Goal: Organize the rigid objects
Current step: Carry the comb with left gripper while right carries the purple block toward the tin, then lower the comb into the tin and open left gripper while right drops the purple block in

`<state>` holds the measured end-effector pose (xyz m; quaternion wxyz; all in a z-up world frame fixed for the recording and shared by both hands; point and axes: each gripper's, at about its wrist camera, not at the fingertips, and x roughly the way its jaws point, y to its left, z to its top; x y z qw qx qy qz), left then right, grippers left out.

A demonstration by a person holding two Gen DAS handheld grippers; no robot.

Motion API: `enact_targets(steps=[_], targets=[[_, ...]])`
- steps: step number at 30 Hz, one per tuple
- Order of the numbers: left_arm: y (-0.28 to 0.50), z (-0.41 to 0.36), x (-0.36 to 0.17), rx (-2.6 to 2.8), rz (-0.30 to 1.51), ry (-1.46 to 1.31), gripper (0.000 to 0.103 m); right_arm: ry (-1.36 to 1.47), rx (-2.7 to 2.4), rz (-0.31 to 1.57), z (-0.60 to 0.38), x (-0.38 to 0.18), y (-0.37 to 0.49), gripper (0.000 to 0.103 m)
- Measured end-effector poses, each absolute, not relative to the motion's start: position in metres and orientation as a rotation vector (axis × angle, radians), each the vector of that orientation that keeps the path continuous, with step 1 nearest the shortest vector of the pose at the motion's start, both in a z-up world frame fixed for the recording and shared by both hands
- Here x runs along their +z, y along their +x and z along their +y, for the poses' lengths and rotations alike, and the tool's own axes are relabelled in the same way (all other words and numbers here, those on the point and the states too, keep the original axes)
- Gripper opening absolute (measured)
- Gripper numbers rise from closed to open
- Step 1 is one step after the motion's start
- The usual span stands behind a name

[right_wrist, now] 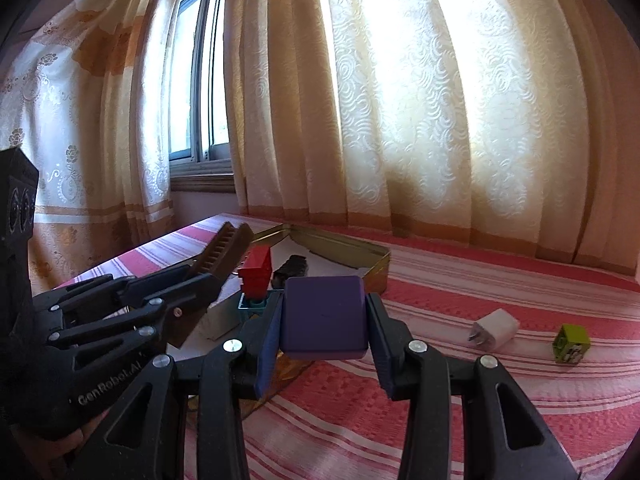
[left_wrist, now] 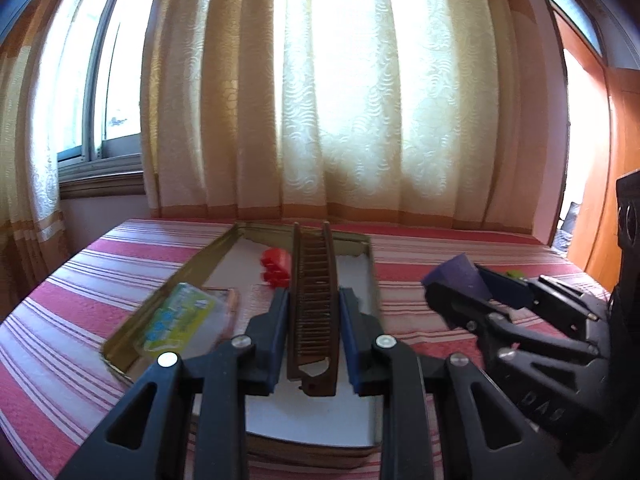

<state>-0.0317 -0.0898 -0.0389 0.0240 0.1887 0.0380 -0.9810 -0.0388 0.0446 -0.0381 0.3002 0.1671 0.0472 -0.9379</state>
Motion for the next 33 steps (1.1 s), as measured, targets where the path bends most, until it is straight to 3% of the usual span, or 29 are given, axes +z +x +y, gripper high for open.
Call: enact_targets(steps=[14,25,28,30,31,33], targets=[[-0.07,-0.157,-0.038,-2.949,0.253,0.841,0.024,0.634,-2.304,0.188,-0.027,-0.034,-0.077,0.043],[-0.096,-0.164,-0.05,-2.889,0.231,0.95,0.026,0.745,-2.248,0.25,-0.06,-0.045,-0.109,0.043],[-0.095,-0.167,-0.051,-2.863,0.224,0.952,0.045,0.762,-2.226,0.237,-0.06,-0.044,-0.115,0.043],[-0.092,-0.171,-0.05,-2.855,0.24,0.932,0.067,0.761,-2.222,0.229,-0.055,-0.045,-0.113,0.049],[-0.092,-0.172,-0.048,-2.853,0.247,0.927,0.072,0.761,-2.224,0.211,-0.05,-0.045,-0.112,0.056],[-0.088,-0.172,-0.045,-2.851,0.26,0.909,0.092,0.755,-2.235,0.16,-0.037,-0.044,-0.11,0.069]])
